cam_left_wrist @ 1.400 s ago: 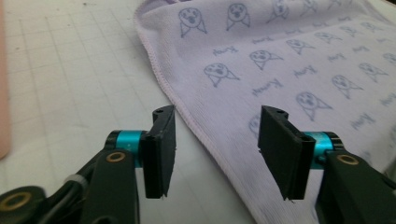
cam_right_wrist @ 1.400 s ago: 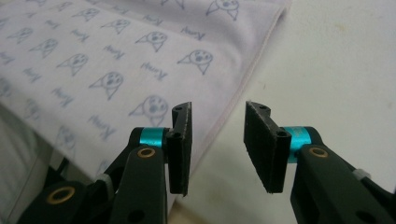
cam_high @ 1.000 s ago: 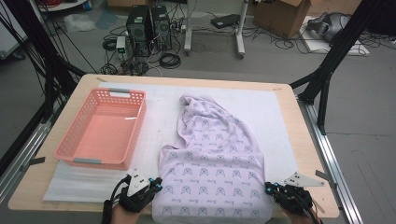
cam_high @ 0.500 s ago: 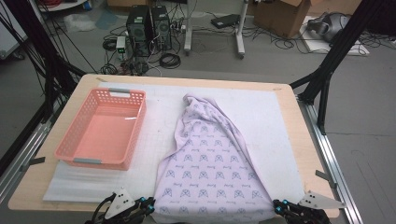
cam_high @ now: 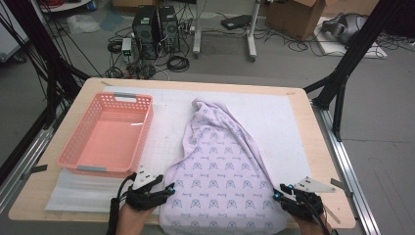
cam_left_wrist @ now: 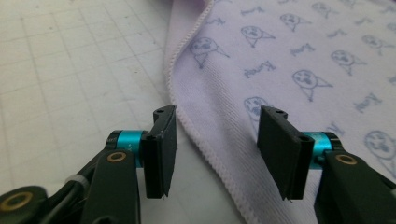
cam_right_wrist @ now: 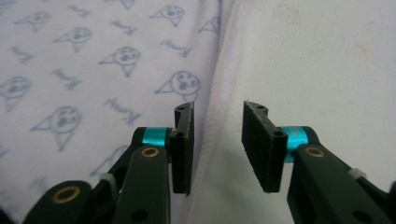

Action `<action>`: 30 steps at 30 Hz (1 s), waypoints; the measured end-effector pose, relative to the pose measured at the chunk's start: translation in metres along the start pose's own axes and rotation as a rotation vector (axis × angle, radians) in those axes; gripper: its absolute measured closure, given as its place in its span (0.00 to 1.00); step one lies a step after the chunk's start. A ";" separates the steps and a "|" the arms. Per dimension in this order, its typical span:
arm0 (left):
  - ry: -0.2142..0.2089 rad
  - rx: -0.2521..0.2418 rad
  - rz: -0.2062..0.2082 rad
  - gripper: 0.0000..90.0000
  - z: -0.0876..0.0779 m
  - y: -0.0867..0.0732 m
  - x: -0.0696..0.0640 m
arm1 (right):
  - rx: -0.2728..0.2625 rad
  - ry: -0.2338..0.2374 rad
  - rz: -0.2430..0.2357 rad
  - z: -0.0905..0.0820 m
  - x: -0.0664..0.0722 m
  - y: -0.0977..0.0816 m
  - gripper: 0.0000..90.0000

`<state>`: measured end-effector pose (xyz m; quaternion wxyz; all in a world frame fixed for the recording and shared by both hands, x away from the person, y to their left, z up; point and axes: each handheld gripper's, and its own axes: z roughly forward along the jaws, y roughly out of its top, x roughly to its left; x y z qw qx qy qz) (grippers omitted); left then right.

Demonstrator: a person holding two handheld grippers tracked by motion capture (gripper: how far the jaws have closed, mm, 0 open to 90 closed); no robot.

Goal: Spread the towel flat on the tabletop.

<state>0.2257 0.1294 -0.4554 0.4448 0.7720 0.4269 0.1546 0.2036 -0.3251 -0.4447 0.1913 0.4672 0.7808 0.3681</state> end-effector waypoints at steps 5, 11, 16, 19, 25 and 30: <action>0.023 0.040 0.045 0.95 0.001 0.003 -0.009 | -0.001 0.031 0.007 0.007 0.001 0.000 0.97; -0.014 0.040 0.044 0.95 -0.021 -0.013 -0.015 | 0.008 0.072 0.026 -0.012 -0.002 -0.010 0.97; -0.065 0.059 0.077 0.95 -0.040 -0.026 -0.023 | 0.026 0.117 -0.006 -0.028 0.008 -0.021 0.97; -0.120 0.066 0.079 0.93 -0.046 -0.029 -0.025 | 0.046 0.166 -0.019 -0.037 0.013 -0.028 0.97; -0.116 -0.015 0.042 0.64 -0.038 -0.016 -0.016 | -0.039 0.174 0.019 -0.035 0.008 -0.024 0.77; -0.078 -0.034 0.016 0.59 -0.025 -0.012 -0.008 | -0.077 0.101 0.006 -0.017 0.006 -0.005 0.74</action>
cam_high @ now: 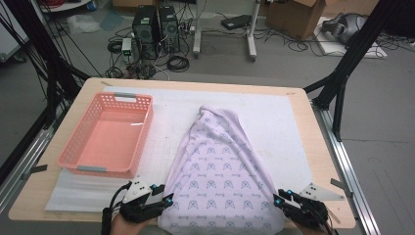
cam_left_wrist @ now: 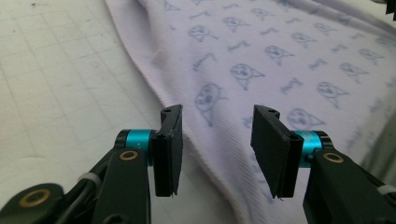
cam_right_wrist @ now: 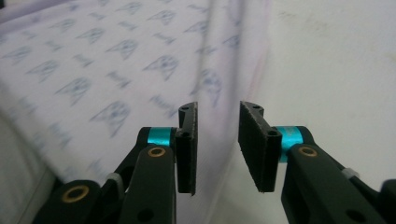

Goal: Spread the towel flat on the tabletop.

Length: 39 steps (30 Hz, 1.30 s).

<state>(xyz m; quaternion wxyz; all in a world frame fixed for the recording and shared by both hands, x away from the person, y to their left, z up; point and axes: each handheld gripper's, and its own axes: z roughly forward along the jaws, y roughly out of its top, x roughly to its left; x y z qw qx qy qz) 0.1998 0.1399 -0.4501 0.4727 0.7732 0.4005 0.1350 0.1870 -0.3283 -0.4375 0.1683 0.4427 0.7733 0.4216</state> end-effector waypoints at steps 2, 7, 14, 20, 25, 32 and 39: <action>0.012 0.001 -0.009 0.57 0.006 0.002 0.002 | 0.009 -0.033 0.014 0.011 -0.005 0.005 0.73; 0.042 -0.004 -0.008 0.55 0.016 0.011 0.010 | 0.045 -0.082 0.032 0.034 -0.010 0.014 0.74; 0.037 0.041 0.003 0.55 0.034 0.021 0.014 | 0.082 -0.039 0.013 0.042 -0.017 0.019 0.95; 0.063 0.089 0.072 0.85 0.038 0.025 0.012 | 0.101 -0.005 -0.019 0.041 -0.020 0.021 0.96; 0.052 0.132 0.104 0.95 0.027 0.025 0.007 | 0.119 0.041 -0.048 0.031 -0.020 0.016 0.97; -0.012 0.132 0.083 0.92 0.016 0.020 0.005 | 0.129 0.101 -0.083 0.011 -0.022 0.004 0.95; -0.003 0.014 0.013 0.62 0.044 0.051 0.022 | 0.013 0.106 -0.020 0.027 -0.043 0.033 0.76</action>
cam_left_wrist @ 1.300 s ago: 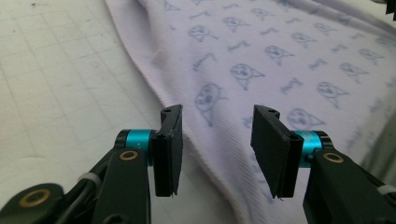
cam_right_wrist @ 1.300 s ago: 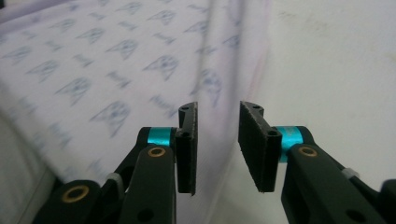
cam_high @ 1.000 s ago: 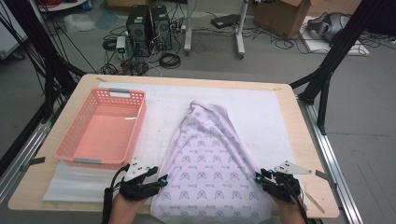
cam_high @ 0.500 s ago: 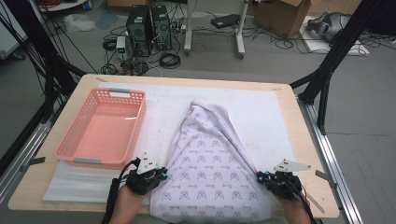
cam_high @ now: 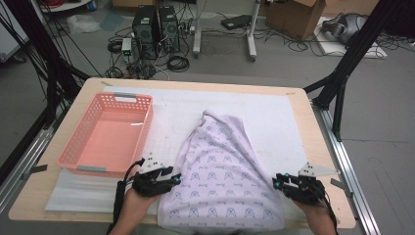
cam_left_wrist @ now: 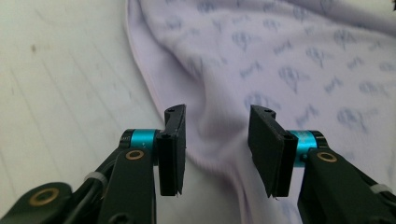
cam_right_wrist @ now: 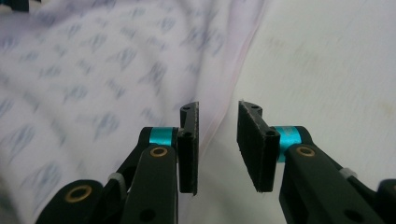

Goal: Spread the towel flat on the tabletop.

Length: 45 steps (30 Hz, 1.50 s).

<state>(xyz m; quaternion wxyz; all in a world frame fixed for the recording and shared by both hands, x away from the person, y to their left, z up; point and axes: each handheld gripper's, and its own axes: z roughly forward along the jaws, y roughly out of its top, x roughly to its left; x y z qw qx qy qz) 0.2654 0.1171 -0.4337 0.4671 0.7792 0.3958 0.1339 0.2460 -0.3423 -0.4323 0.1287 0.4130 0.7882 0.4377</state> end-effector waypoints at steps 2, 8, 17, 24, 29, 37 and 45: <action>-0.005 -0.025 -0.013 0.62 0.010 0.011 0.008 | -0.009 -0.022 0.000 0.012 -0.009 0.014 0.77; 0.018 -0.058 -0.049 0.62 0.043 0.028 0.030 | 0.009 -0.085 -0.005 0.065 -0.027 0.053 0.78; 0.088 -0.073 -0.144 0.58 0.071 0.046 0.055 | 0.064 -0.080 -0.006 0.121 -0.030 0.075 0.74; 0.101 -0.090 -0.112 0.58 0.085 0.061 0.054 | 0.102 -0.179 -0.079 0.114 -0.030 0.079 0.98; 0.091 -0.056 -0.132 0.58 0.095 0.062 0.058 | 0.093 -0.273 -0.015 0.072 -0.059 0.068 0.98; 0.090 -0.018 -0.127 0.56 0.124 0.089 0.060 | 0.061 -0.274 0.041 0.037 -0.072 0.044 0.83; 0.096 0.016 -0.128 0.53 0.154 0.103 0.065 | -0.002 -0.230 0.051 0.036 -0.071 0.043 0.74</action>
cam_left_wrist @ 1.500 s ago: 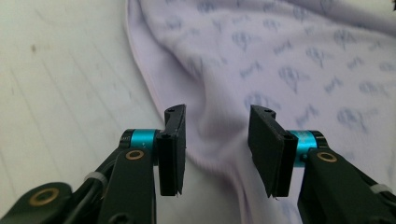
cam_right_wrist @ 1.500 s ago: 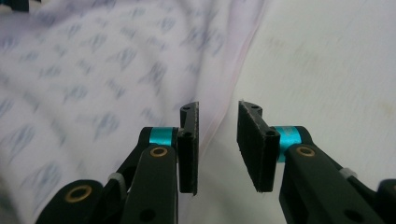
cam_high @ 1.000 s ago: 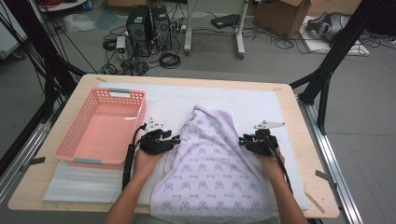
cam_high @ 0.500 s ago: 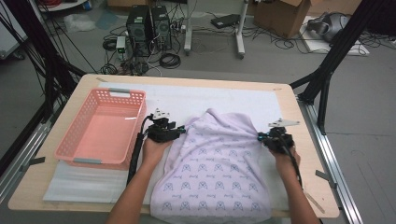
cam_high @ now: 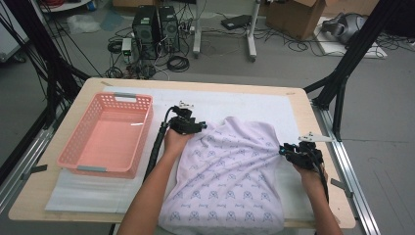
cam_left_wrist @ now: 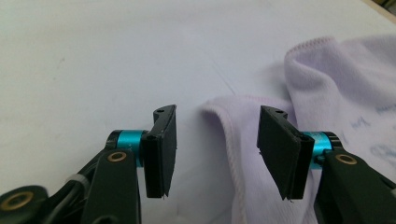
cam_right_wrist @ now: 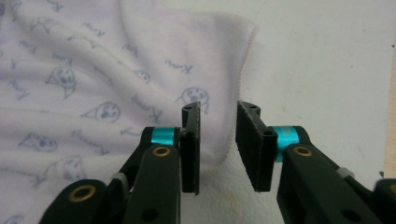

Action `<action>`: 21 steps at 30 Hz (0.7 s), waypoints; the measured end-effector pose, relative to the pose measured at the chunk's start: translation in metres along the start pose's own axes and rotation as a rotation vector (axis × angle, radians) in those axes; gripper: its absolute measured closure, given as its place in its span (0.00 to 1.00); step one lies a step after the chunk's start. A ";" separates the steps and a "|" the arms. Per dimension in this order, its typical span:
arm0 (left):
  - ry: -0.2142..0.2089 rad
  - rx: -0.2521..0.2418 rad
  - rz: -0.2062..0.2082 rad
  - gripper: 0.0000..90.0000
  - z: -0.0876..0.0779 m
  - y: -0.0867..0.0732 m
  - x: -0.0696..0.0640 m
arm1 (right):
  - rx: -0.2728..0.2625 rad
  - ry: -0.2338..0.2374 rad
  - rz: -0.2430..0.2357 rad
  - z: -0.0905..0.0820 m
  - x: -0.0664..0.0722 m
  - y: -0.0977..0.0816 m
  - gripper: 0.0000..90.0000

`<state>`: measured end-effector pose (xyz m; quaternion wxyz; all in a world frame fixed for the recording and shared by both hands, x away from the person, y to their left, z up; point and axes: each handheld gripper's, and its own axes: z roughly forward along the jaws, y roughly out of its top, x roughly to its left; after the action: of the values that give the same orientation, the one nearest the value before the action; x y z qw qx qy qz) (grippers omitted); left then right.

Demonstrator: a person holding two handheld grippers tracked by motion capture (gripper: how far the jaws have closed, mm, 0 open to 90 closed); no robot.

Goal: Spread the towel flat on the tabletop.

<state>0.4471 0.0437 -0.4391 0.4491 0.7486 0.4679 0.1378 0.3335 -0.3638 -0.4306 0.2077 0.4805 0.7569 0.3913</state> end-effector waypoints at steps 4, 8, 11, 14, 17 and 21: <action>0.007 0.047 -0.007 0.51 0.013 -0.002 0.001 | -0.010 -0.011 0.058 0.009 -0.008 0.005 0.62; 0.045 0.058 0.054 0.81 0.014 -0.002 0.000 | -0.006 -0.037 0.094 0.022 -0.016 0.016 0.57; 0.111 0.045 0.038 0.95 0.008 0.000 0.005 | 0.002 -0.045 0.094 0.029 -0.017 0.026 0.57; 0.209 -0.016 -0.003 0.95 -0.008 0.002 0.020 | -0.009 -0.044 0.082 0.031 -0.014 0.034 0.57; 0.225 -0.019 -0.025 0.93 -0.019 -0.001 0.032 | -0.008 -0.045 0.086 0.035 -0.014 0.036 0.55; 0.185 -0.012 -0.056 0.62 -0.025 -0.001 0.036 | 0.009 -0.050 0.106 0.039 -0.018 0.035 0.54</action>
<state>0.4495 0.0873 -0.4339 0.4123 0.7165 0.5273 0.1964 0.3882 -0.3566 -0.4271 0.2034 0.5306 0.7267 0.3860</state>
